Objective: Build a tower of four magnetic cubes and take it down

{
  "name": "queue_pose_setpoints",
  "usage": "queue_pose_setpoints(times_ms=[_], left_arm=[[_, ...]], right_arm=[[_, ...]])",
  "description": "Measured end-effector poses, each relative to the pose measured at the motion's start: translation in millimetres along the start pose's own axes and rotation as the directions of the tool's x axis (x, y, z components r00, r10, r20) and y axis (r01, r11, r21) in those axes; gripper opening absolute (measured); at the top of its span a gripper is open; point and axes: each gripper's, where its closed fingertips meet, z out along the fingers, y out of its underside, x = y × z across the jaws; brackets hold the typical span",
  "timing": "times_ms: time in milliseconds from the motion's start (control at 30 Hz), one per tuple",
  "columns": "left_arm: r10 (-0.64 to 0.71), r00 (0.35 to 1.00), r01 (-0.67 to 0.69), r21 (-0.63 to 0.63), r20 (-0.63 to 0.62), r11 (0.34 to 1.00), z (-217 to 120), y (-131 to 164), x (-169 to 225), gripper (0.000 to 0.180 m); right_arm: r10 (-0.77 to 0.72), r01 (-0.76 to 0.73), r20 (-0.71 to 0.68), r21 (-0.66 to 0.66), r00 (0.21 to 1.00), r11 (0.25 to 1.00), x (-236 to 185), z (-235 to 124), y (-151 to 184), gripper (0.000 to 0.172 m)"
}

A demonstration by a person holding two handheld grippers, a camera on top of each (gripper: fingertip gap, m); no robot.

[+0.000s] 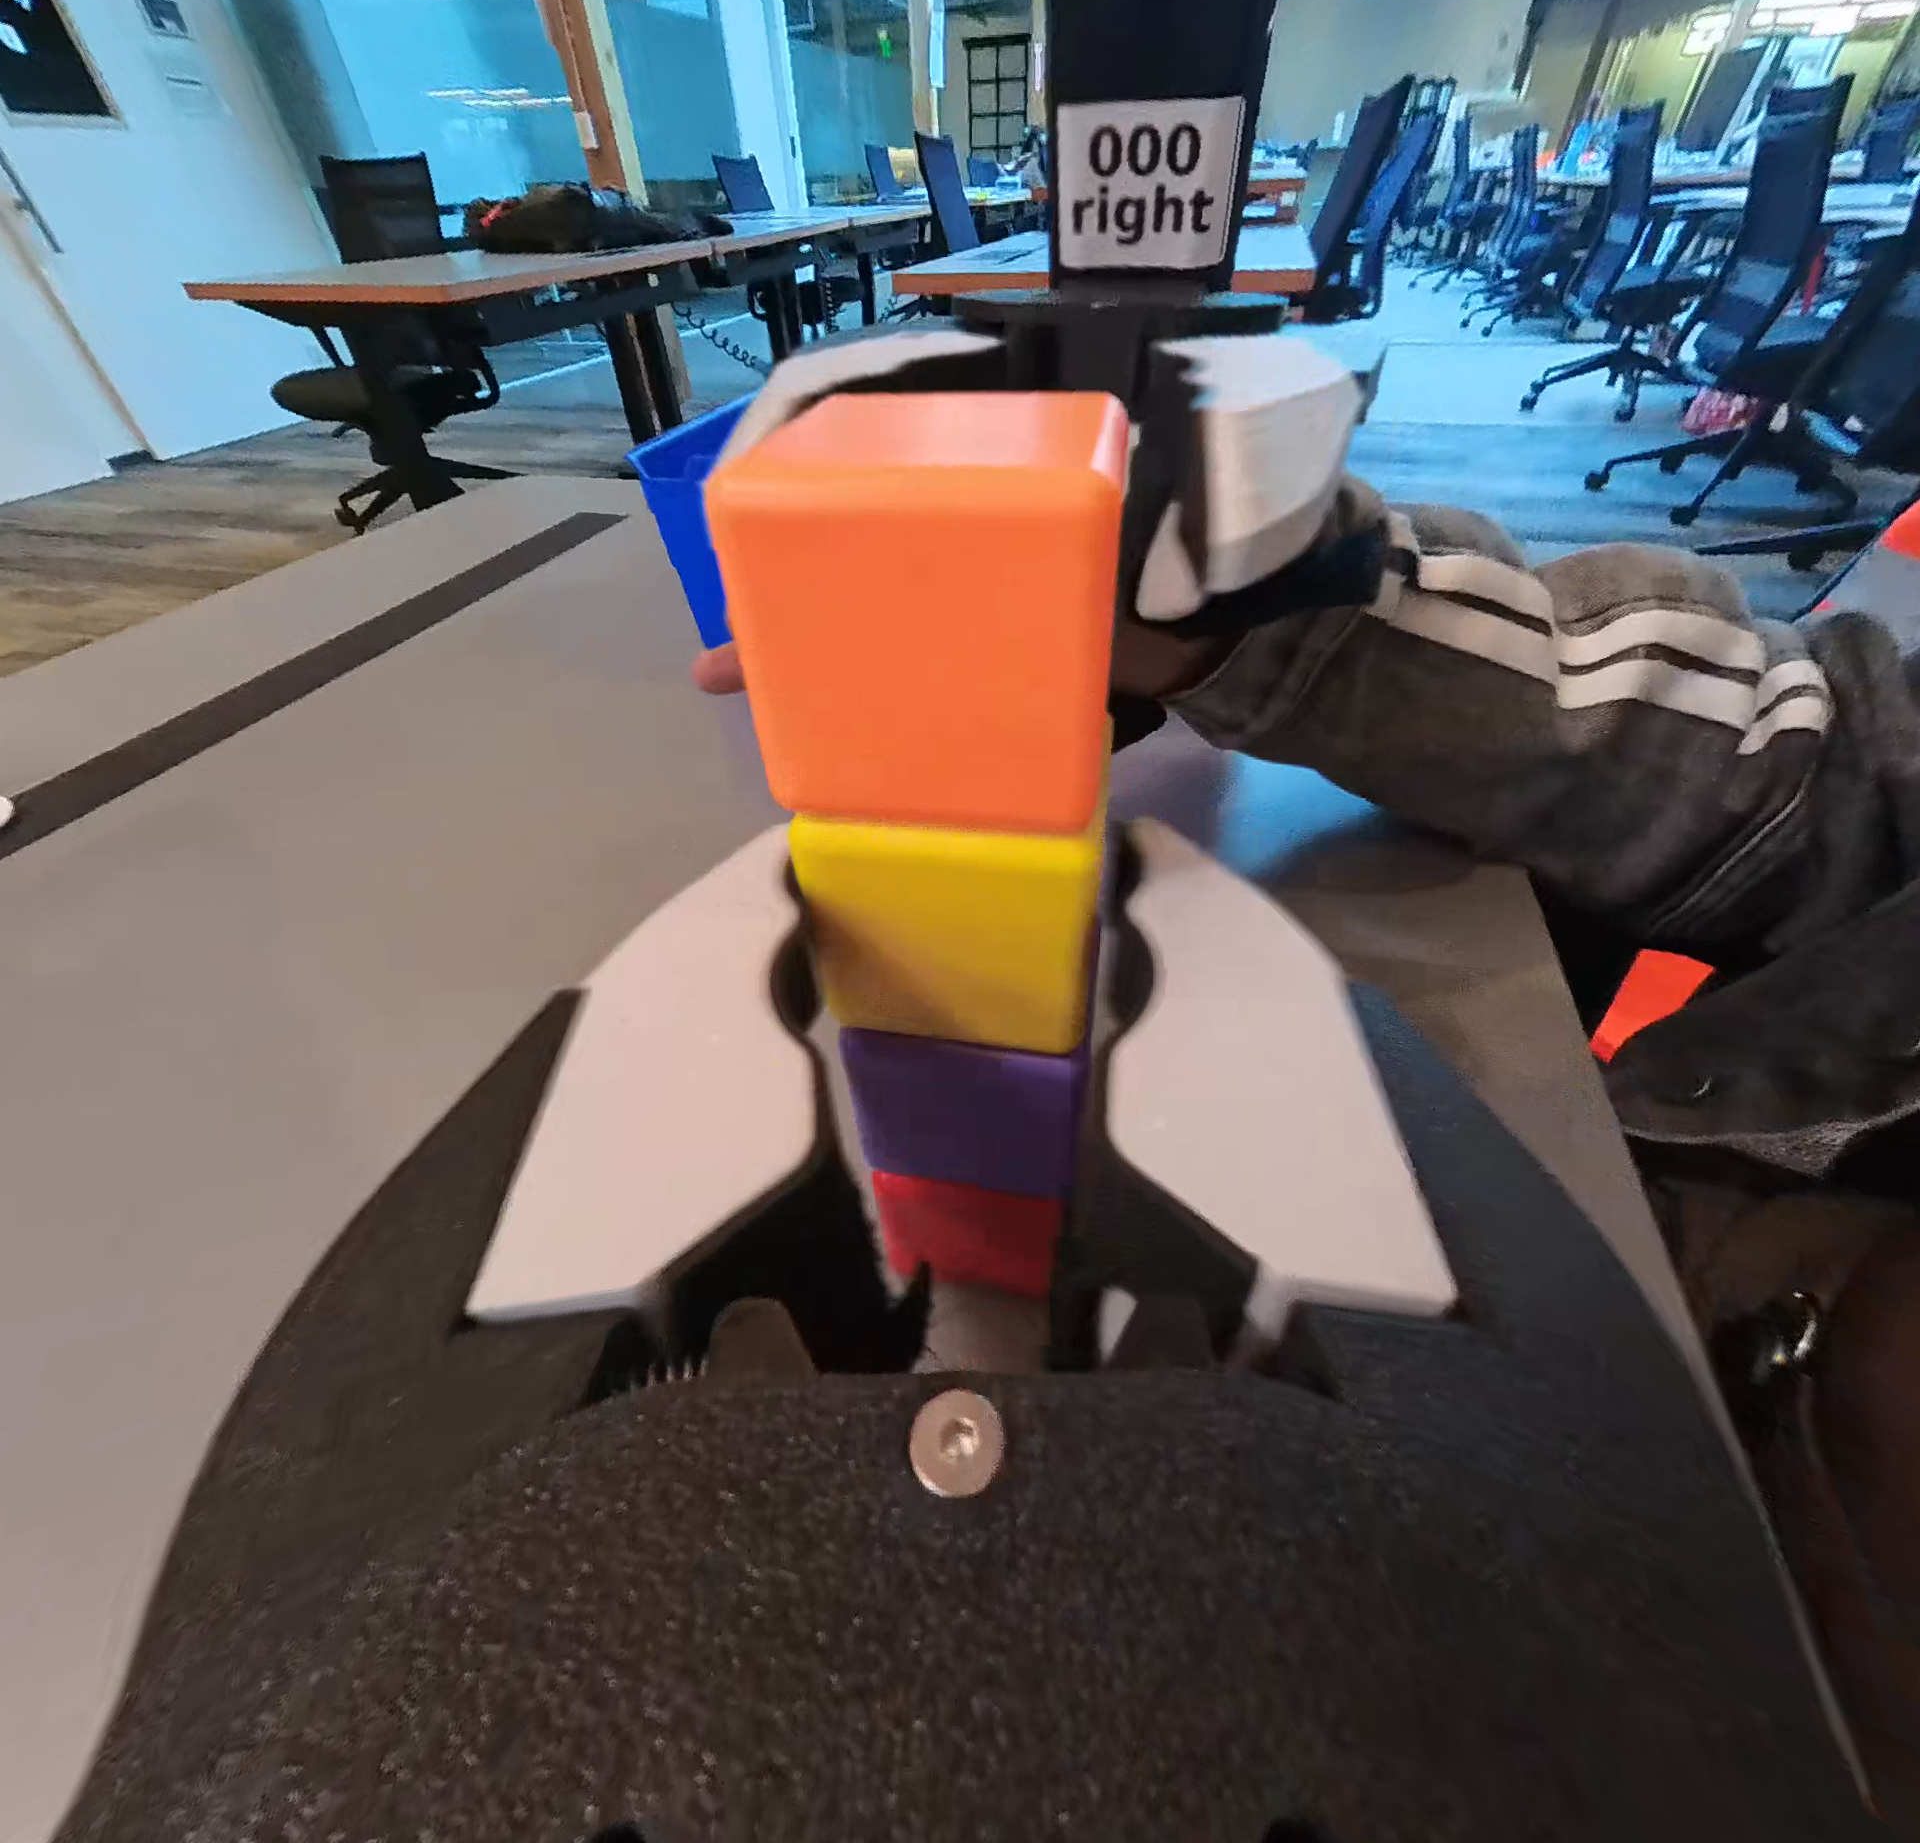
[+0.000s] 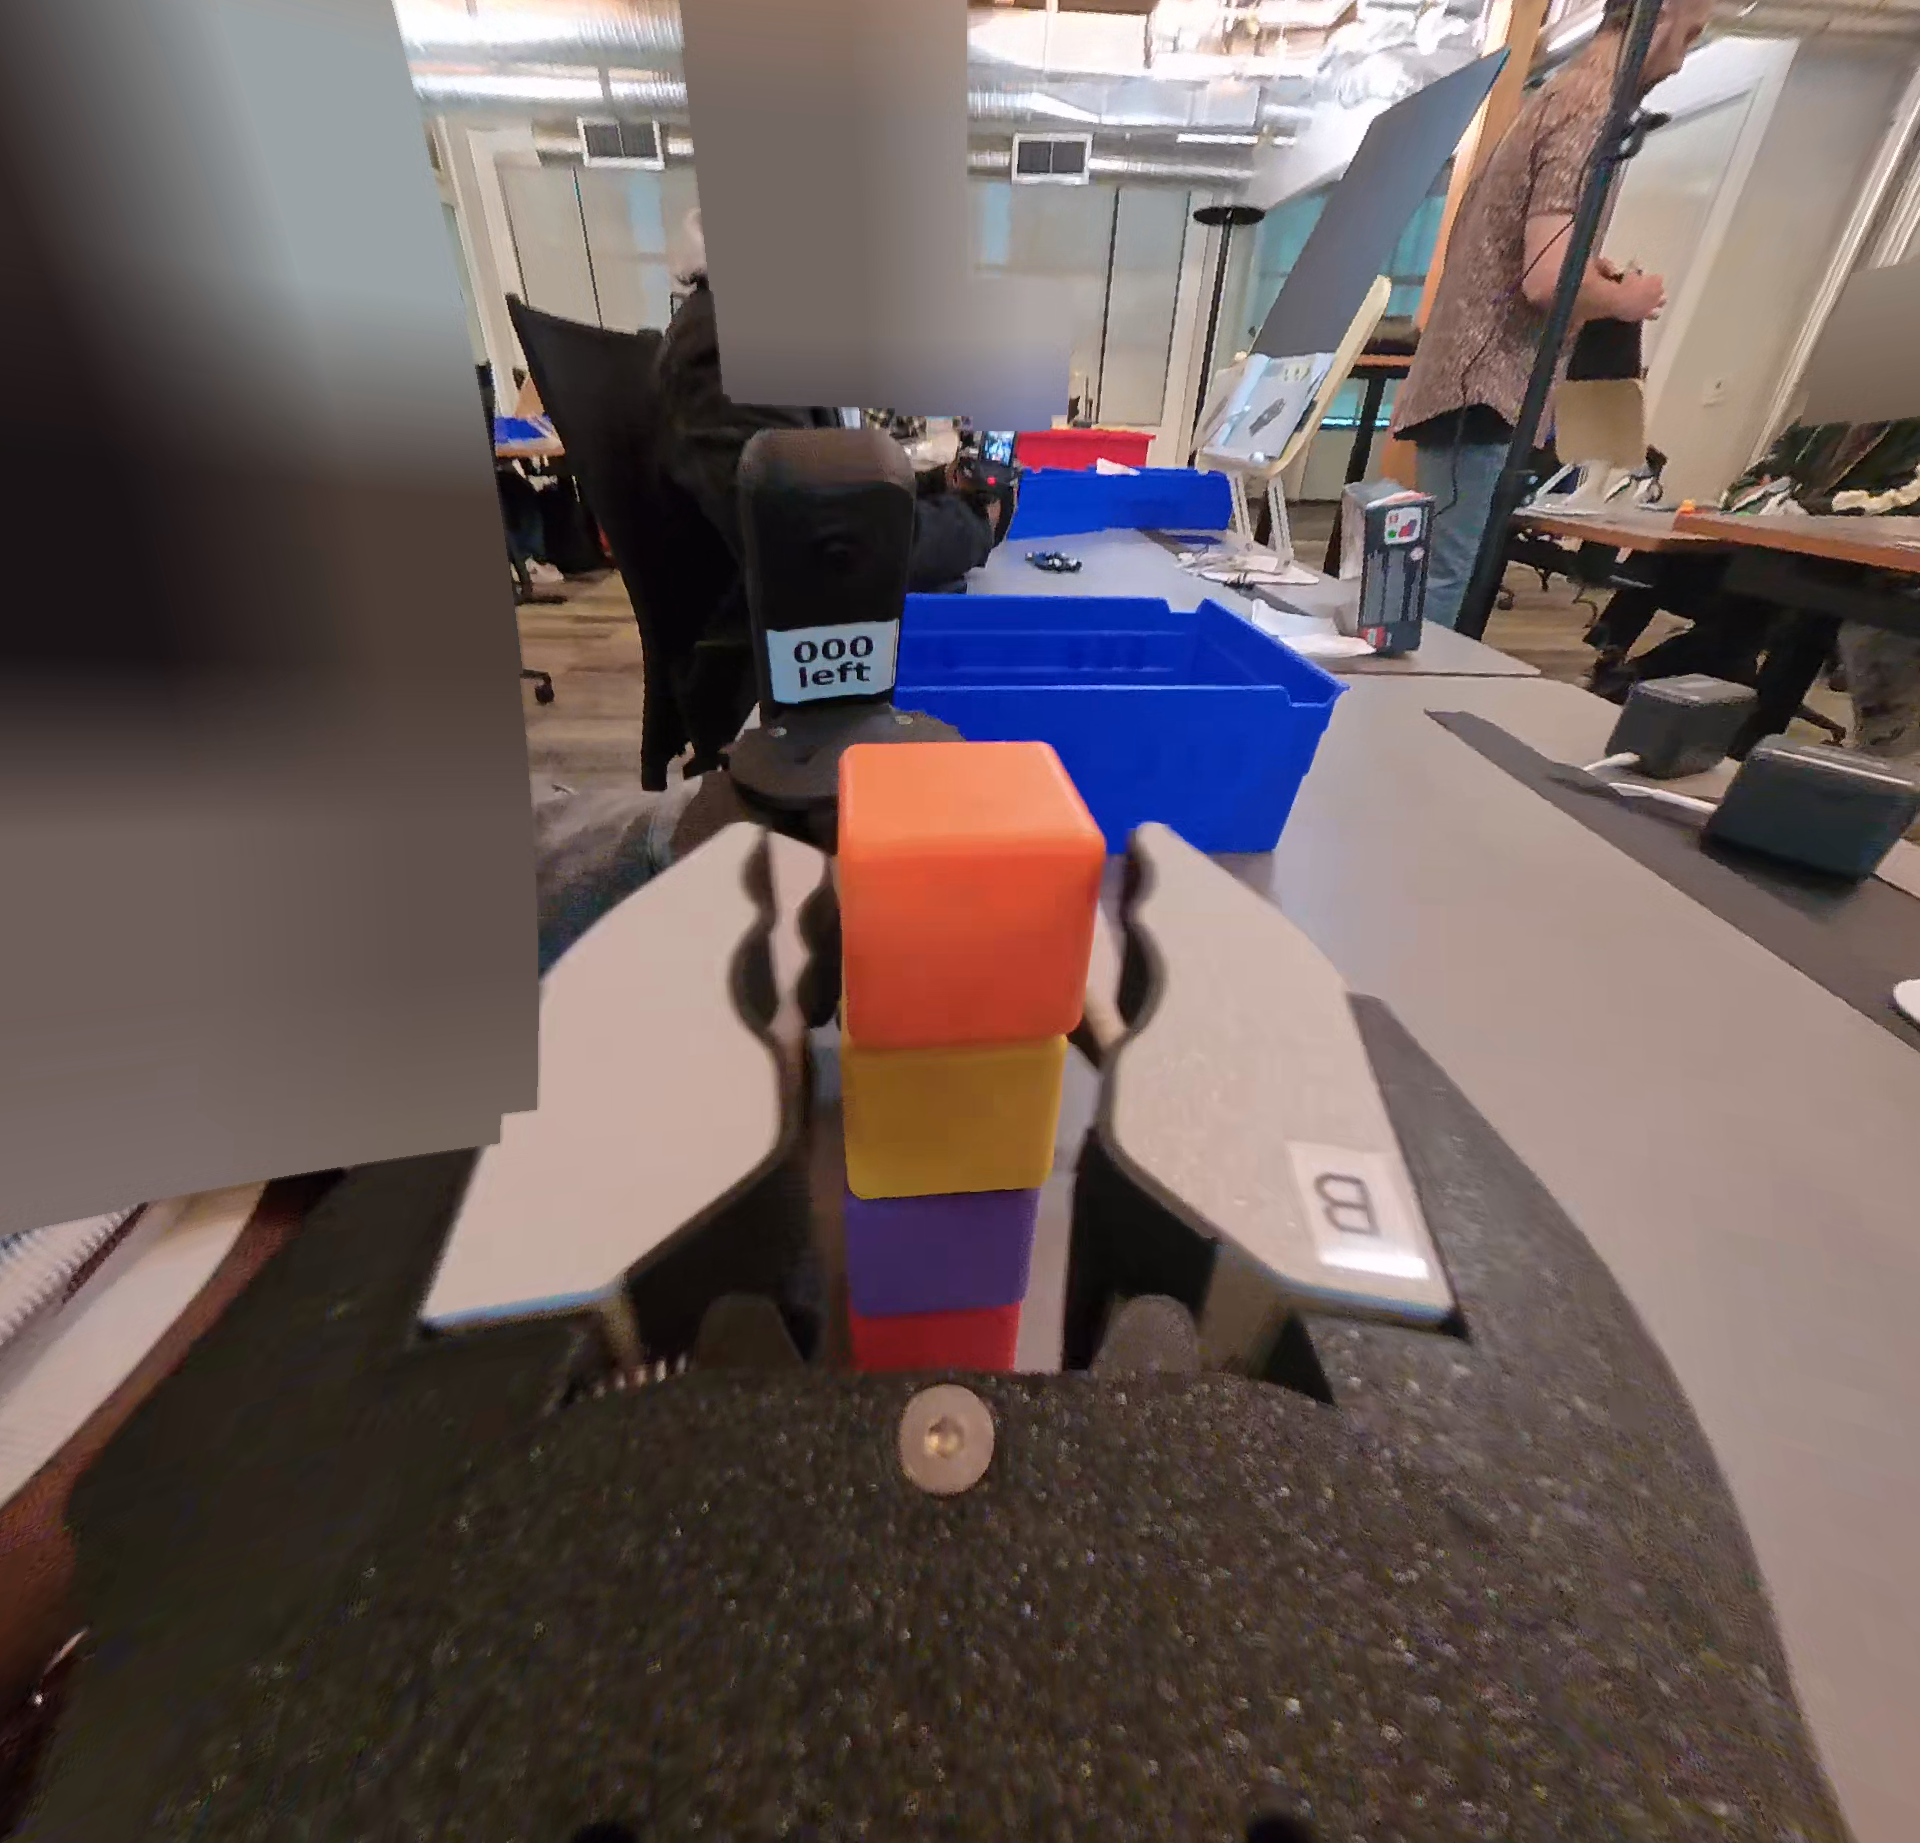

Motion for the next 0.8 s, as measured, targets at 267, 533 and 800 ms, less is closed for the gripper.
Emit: queue_pose_setpoints(times_ms=[267, 533, 800], left_arm=[[-0.007, 1.000, 0.007, -0.003, -0.028, 1.000, -0.4, 0.5, 3.0, 0.050], [-0.006, 0.999, 0.006, -0.002, -0.037, 1.000, -2.1, 0.6, 3.5, 0.050], [-0.005, 0.999, 0.005, 0.003, -0.035, 1.000, -2.0, 0.6, 3.4, 0.050]], right_arm=[[-0.080, 0.079, -0.018, -0.038, 0.997, 0.996, -0.6, -5.5, -1.6, 0.048], [-0.209, 0.104, -0.494, -0.233, 0.844, 0.967, 58.9, -91.8, -53.4, 0.048], [-0.221, -0.586, -0.867, -0.470, 0.447, 0.660, 143.6, -269.9, -26.1, 0.048]])
